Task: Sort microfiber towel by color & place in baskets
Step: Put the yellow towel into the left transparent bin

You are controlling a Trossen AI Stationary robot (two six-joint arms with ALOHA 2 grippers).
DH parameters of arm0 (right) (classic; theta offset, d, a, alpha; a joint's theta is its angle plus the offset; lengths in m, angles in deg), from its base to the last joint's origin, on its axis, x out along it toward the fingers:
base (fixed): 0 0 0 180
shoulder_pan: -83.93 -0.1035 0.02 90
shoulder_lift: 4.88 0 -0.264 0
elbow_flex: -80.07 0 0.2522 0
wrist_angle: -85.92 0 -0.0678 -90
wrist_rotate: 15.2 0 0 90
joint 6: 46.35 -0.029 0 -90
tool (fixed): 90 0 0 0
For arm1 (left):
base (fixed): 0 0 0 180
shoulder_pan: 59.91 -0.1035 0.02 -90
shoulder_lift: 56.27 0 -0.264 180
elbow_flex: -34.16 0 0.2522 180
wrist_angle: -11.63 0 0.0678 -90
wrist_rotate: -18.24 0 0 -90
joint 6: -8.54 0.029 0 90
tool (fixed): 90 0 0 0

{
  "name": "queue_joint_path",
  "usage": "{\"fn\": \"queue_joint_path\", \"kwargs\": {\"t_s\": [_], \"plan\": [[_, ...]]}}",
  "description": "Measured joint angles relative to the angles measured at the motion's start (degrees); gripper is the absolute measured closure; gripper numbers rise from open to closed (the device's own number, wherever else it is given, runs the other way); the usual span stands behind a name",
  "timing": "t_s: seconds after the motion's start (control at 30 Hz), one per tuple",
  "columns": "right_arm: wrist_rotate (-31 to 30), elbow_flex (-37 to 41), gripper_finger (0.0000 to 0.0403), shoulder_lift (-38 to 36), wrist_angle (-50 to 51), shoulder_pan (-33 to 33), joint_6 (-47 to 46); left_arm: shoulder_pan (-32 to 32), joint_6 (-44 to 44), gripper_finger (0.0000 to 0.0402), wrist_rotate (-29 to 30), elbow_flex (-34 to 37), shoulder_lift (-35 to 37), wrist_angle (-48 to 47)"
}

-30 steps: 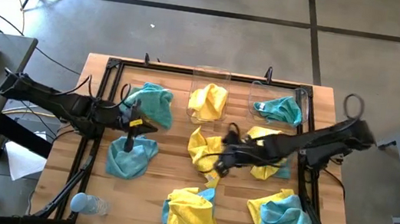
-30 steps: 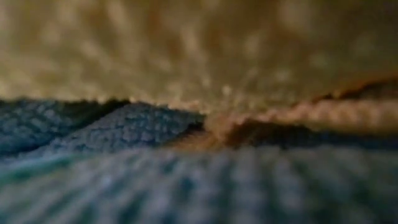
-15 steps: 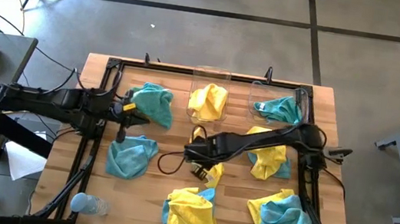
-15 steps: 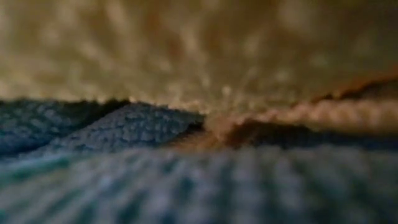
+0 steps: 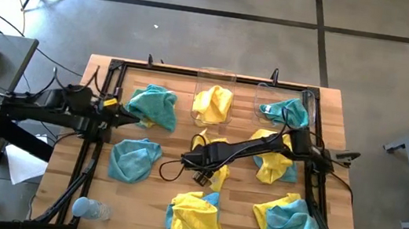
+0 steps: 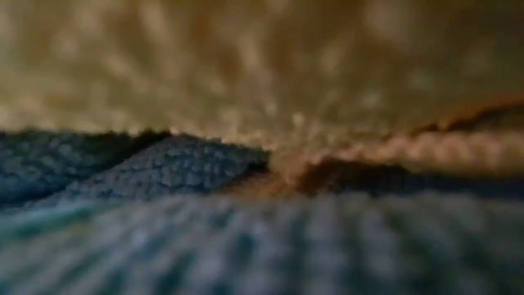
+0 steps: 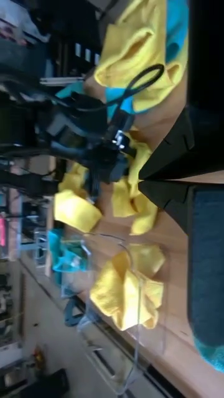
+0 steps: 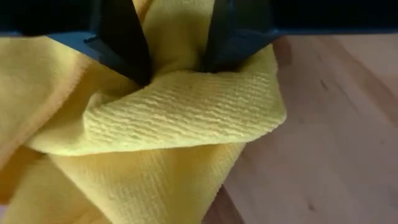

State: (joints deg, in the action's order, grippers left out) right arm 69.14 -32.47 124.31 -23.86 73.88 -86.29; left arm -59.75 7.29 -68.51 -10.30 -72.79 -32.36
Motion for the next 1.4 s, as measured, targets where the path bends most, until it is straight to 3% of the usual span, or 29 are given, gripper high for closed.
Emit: {"fn": "queue_joint_path", "kwargs": {"t_s": [0.2,0.3,0.6,0.8,1.0,1.23,1.4], "plan": [[3.73,0.02,0.0383,-0.57,-1.19,0.75,1.52,-0.02,-0.20,0.0401,0.32,-0.04,1.52,0.01],[1.58,0.48,0.0379,-3.61,-0.55,1.14,2.46,-0.02,-0.17,0.0401,0.44,-0.04,1.47,0.03],[-6.87,0.37,0.0395,-23.58,-0.32,3.97,4.25,-0.04,-0.06,0.0401,1.20,-0.03,1.30,0.13],[-13.77,0.18,0.0399,-32.41,-3.56,8.47,14.97,-0.04,-0.06,0.0401,4.48,-0.04,1.30,0.55],[-8.65,0.20,0.0401,-32.18,-9.73,17.75,26.93,-0.04,-0.03,0.0401,9.03,-0.04,1.01,5.19],[-1.64,0.28,0.0402,-25.39,-12.01,26.50,34.11,-0.04,-0.06,0.0401,14.11,-0.04,0.53,7.93],[3.76,0.28,0.0402,-19.17,-10.71,29.73,38.79,-0.04,-0.20,0.0401,14.55,-0.04,-0.40,7.85]]}}
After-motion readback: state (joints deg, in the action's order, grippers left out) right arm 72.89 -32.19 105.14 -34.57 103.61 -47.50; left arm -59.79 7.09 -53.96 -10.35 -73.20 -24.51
